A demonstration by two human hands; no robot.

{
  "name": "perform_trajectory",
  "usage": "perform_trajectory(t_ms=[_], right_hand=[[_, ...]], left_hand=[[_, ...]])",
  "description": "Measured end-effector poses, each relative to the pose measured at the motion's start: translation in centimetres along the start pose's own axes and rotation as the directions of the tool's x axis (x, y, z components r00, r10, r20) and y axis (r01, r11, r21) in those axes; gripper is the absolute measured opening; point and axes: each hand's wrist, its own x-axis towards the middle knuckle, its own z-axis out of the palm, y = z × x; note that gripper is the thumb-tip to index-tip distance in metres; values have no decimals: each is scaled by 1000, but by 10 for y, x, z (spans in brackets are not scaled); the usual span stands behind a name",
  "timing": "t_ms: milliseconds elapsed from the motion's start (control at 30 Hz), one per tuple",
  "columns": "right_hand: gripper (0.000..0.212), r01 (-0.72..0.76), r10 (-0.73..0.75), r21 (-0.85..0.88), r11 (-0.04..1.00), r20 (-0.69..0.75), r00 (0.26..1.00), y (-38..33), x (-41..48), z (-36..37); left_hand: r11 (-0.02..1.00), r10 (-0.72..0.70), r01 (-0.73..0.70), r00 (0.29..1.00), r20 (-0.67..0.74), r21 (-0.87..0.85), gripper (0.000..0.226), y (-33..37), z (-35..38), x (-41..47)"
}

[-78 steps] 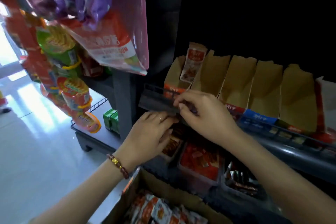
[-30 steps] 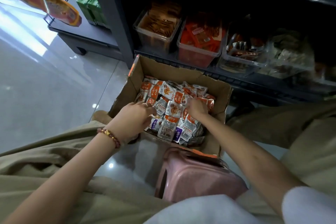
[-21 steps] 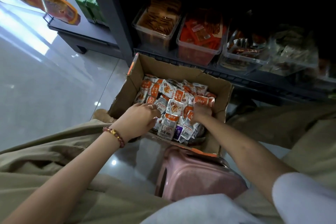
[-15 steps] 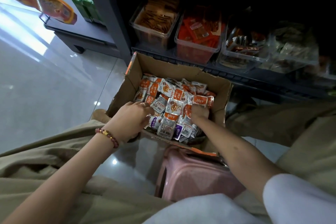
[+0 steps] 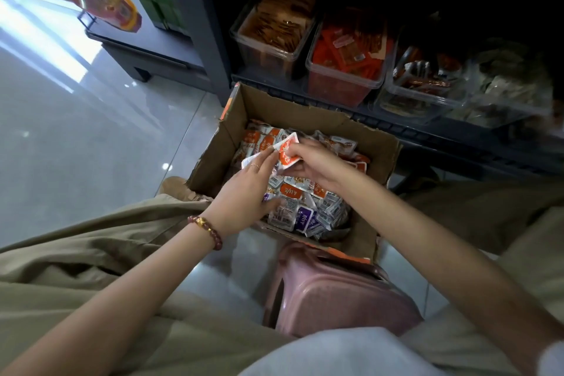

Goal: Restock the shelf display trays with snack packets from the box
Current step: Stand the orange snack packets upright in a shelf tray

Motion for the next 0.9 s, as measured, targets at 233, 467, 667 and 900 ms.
perform_trajectory(t_ms=[233,467,667,900], right_hand=[[45,-120,115,-330,936,-35,993,34,26,-18],[45,-504,549,-536,677,-87,831,113,41,-21],[12,-435,368,-477,764,-232,900,132,49,-6],[16,223,-505,-775,592,-141,852,80,-20,16]], left_hand=[[865,-389,274,895,-218,-419,26,-30,-19,5],[606,-528,275,841,-118,-746,60,-37,-21,5],[716,-474,283,868,-146,-639,41,-31,-22,2],[738,-404,268,911,-87,-620,26,-14,-23,-3]])
